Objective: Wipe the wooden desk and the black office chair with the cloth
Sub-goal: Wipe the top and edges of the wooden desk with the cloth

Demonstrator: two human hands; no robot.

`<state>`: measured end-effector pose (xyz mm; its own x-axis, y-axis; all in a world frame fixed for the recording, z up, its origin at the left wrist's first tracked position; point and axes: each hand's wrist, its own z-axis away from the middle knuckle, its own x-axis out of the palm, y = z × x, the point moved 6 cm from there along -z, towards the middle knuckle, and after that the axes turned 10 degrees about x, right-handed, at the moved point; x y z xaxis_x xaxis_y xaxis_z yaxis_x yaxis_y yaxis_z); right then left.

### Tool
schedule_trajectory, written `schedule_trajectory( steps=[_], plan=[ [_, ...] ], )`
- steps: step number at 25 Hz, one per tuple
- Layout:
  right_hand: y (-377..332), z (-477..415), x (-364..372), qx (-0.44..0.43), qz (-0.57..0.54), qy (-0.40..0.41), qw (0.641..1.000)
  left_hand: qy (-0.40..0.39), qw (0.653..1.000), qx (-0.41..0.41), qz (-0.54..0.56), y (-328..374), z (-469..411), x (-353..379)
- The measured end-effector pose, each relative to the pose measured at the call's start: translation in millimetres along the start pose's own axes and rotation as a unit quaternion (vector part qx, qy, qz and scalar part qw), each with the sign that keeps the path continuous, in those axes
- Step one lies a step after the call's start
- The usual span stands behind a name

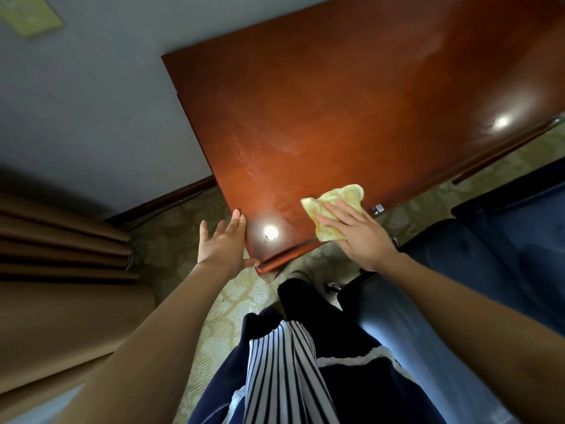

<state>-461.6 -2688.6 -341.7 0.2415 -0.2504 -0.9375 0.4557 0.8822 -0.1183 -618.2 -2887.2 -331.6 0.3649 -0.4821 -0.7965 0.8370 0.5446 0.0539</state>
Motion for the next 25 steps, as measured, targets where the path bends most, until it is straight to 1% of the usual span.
schedule_trajectory(
  steps=[2,4,7,9,12,15,17,20,22,25],
  plan=[
    [31,-10,-10,0.054,-0.017,0.009,0.998,0.006,1.000,-0.006,0.017,0,-1,0],
    [56,-31,-19,0.103,-0.037,0.005,0.994,0.003,0.998,-0.011,0.056,1,-1,2],
    [66,-86,-32,0.149,-0.059,-0.032,0.987,0.003,0.992,-0.029,0.123,2,0,7],
    [62,-120,-38,0.165,-0.071,-0.063,0.982,0.003,0.990,-0.034,0.139,2,1,7],
    [46,-159,-43,0.159,-0.061,-0.107,0.979,0.005,0.988,-0.040,0.147,2,3,8],
    [15,-181,-49,0.115,-0.034,-0.117,0.986,0.010,0.988,-0.051,0.148,3,4,9],
    [-18,-178,-47,0.055,-0.014,-0.108,0.993,0.008,0.989,-0.055,0.138,3,4,9],
    [-73,-148,-33,-0.071,0.016,-0.079,0.994,-0.002,0.992,-0.056,0.116,0,5,9],
    [-95,-121,-20,-0.122,0.013,-0.062,0.991,-0.007,0.993,-0.055,0.107,-2,5,9],
    [-104,-80,-4,-0.186,0.002,-0.049,0.981,-0.014,0.992,-0.054,0.110,-4,5,10]
  ],
)
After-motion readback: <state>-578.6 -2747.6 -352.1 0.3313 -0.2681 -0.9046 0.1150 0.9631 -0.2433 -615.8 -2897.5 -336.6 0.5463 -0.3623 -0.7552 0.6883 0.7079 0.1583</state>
